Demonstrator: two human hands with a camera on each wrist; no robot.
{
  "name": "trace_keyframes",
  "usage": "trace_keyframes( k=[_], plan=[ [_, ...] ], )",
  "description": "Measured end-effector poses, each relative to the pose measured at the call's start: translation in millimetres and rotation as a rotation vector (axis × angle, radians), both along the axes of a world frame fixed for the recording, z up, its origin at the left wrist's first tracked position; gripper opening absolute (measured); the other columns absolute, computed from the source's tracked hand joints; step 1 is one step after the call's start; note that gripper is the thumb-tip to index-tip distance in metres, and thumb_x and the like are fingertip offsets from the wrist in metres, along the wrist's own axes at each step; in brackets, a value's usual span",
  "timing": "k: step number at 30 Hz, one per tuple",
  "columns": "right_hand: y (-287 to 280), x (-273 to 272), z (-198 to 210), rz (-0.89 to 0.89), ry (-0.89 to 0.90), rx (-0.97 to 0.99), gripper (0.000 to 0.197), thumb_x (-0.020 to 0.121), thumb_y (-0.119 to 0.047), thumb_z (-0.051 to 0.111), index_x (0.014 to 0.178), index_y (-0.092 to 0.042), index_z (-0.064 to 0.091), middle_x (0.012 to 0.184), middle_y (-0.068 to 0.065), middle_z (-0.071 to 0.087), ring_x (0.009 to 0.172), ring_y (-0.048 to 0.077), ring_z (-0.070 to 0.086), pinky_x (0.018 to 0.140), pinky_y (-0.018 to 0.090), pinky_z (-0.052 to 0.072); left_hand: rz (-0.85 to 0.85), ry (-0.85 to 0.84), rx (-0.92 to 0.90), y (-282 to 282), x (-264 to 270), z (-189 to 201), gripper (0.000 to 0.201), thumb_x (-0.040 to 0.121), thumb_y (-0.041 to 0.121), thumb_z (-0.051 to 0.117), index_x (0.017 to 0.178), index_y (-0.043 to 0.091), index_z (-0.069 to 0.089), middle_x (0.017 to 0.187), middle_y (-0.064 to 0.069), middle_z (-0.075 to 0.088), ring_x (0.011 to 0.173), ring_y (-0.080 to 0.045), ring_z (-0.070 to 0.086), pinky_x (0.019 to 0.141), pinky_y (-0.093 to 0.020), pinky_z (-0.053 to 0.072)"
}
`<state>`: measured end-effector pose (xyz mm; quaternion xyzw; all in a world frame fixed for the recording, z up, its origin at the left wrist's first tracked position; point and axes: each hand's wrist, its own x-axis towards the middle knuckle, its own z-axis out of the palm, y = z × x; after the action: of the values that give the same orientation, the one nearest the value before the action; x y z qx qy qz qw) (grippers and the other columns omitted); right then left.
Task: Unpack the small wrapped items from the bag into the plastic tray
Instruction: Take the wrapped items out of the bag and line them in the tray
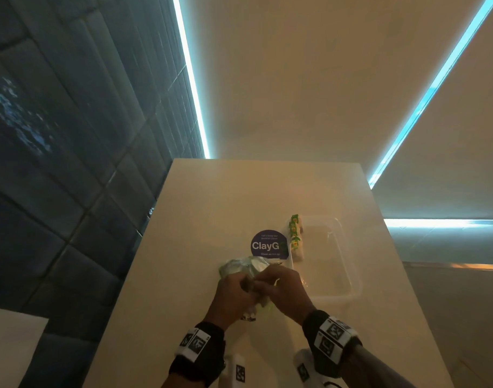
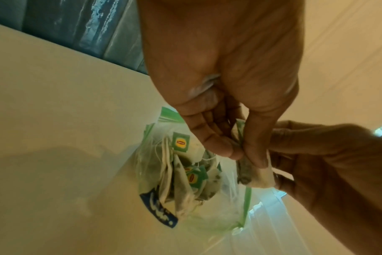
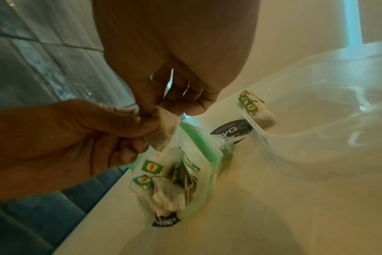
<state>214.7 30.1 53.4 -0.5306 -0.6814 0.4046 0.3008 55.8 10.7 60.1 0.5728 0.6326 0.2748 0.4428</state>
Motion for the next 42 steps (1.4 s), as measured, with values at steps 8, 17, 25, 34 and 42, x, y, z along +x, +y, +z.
trace_keyframes(
  k=[8,17,25,34,42],
  plan=[
    [3,3,-1,-0.021,0.136,-0.18,0.012,0.081,-0.023,0.077,0.083,-0.011,0.074,0.079,0.004,0.07,0.07,0.007,0.062,0.068,0.021,0.051,0.066,-0.043,0.038,3,-4,8,0.026,0.071,0.018,0.084,0.087,0.023,0.065,0.086,0.004,0.073,0.08,-0.002,0.07,0.069,-0.016,0.056],
    [1,15,-8,-0.114,0.166,-0.217,0.01,0.083,-0.016,0.074,0.076,-0.01,0.072,0.073,0.005,0.069,0.068,0.017,0.065,0.07,0.035,0.056,-0.169,0.614,0.052,-16,-9,4,0.025,0.084,0.035,0.056,0.103,0.035,0.07,0.103,0.007,0.072,0.096,-0.017,0.068,0.082,-0.03,0.055],
    [-2,20,-4,-0.107,0.197,-0.25,0.01,0.085,-0.015,0.072,0.081,-0.006,0.073,0.075,0.006,0.069,0.064,0.007,0.061,0.065,0.022,0.052,-0.201,0.691,0.049,-19,-4,-17,0.026,0.087,0.047,0.054,0.103,0.036,0.072,0.107,0.011,0.072,0.098,-0.013,0.067,0.085,-0.025,0.052],
    [-8,29,-3,-0.208,0.36,-0.325,0.014,0.088,-0.011,0.068,0.086,0.003,0.07,0.085,0.025,0.068,0.07,0.023,0.061,0.065,0.036,0.052,0.135,0.065,-0.048,-12,-3,-21,0.02,0.072,0.043,0.081,0.089,0.032,0.078,0.082,0.022,0.073,0.078,0.01,0.065,0.067,-0.009,0.049],
    [-15,31,-4,-0.149,0.363,-0.354,0.013,0.088,-0.011,0.067,0.089,0.001,0.07,0.089,0.021,0.069,0.077,0.025,0.063,0.074,0.038,0.053,0.219,-0.014,-0.074,-8,-9,-23,0.011,0.078,0.03,0.078,0.088,0.025,0.078,0.081,0.015,0.073,0.08,0.006,0.066,0.063,-0.004,0.045]
  ],
)
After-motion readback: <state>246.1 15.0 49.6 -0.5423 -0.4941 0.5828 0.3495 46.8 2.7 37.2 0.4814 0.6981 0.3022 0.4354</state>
